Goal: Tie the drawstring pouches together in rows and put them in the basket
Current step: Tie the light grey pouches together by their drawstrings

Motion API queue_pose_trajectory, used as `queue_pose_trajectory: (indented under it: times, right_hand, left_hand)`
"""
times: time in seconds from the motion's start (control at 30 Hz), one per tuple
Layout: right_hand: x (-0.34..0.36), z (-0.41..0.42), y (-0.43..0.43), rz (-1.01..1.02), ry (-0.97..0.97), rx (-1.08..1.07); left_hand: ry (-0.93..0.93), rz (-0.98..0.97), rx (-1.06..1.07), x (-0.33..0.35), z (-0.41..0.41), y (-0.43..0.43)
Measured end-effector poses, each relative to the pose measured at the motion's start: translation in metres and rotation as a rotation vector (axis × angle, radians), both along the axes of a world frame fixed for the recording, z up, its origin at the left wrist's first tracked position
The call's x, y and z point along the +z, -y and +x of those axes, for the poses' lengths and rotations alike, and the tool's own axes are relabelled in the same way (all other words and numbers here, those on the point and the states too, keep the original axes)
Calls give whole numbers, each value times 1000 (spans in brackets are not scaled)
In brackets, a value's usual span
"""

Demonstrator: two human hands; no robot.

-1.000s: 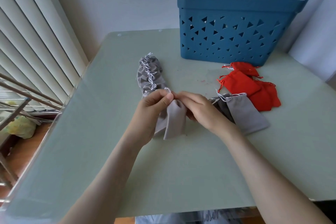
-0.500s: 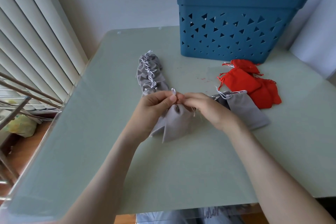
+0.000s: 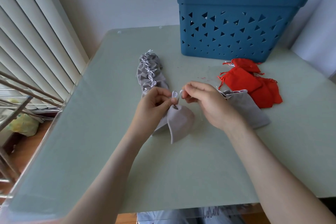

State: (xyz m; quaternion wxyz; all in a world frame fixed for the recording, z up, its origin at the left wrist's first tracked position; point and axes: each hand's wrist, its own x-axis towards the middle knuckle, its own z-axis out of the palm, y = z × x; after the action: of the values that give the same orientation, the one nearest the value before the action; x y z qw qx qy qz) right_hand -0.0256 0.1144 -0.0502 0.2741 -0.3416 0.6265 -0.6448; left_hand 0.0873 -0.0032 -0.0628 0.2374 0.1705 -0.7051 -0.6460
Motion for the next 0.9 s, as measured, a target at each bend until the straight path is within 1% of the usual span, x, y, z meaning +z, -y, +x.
queue_pose_trajectory:
  times: [0.1, 0.23, 0.3, 0.47, 0.77, 0.9]
  right_hand:
    - [2, 8, -1, 36, -142, 98]
    - [0, 8, 0, 79, -392, 40]
    - [0, 9, 1, 86, -464, 10]
    - [-2, 12, 4, 85, -426, -46]
    - [-3, 15, 5, 87, -484, -105]
    - [-2, 15, 4, 46, -418, -152]
  left_hand:
    - [-14, -35, 38, 0, 0, -1]
    - [-15, -50, 77, 1, 0, -1]
    - [-5, -65, 83, 1, 1, -1]
    - [10, -85, 63, 1, 1, -1]
    - [-7, -54, 4, 4, 3, -2]
    - [0, -98, -73, 5, 5, -1]
